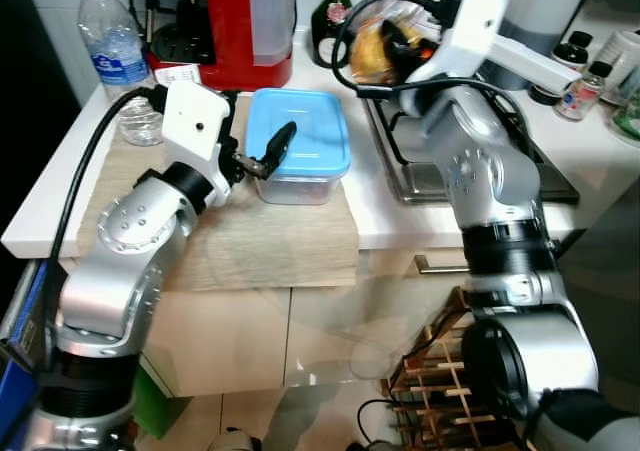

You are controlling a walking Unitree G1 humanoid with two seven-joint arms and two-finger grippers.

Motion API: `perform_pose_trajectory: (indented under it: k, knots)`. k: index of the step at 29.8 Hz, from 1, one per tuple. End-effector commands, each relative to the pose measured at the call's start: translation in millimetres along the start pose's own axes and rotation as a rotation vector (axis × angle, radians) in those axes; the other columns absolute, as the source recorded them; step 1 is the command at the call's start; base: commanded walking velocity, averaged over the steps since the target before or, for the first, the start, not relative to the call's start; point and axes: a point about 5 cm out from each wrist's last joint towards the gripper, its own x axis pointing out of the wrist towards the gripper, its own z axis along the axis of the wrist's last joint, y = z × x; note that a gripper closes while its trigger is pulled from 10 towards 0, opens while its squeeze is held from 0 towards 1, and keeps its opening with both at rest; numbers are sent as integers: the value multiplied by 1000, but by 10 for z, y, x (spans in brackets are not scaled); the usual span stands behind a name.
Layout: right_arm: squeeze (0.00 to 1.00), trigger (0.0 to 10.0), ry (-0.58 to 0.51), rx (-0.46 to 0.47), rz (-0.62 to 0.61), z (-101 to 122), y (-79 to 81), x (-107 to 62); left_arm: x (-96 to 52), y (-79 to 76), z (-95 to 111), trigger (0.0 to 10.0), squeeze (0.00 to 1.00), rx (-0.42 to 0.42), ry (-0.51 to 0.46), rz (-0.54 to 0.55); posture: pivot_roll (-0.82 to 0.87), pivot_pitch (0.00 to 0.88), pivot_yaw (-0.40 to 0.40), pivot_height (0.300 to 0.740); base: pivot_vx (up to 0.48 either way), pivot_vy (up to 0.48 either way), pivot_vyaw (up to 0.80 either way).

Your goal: Restocking fridge

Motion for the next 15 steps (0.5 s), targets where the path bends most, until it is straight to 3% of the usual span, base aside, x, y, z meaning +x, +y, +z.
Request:
perform_pose_trajectory:
  k: [1,4,6,7,15]
  knots:
    - [0,0,-132,-115,-28,185,-4,-51,7,-14,48,10000,0,29,-48,52,39,0,-47,740,0,0,0]
    - [0,0,-226,-256,-94,217,1,-156,33,-63,105,10000,0,48,-102,106,32,0,-47,740,0,0,0]
    - [0,0,-246,-283,-112,222,0,-180,40,-67,103,10000,0,44,-103,113,32,1,-48,740,0,0,0]
    - [0,0,-279,-339,-122,220,20,-222,51,-77,103,10000,0,41,-107,116,30,2,-49,740,-244,0,0]
    - [0,0,-277,-445,-166,54,-34,-294,96,-72,78,10000,0,64,-116,145,25,5,-49,740,-334,0,0]
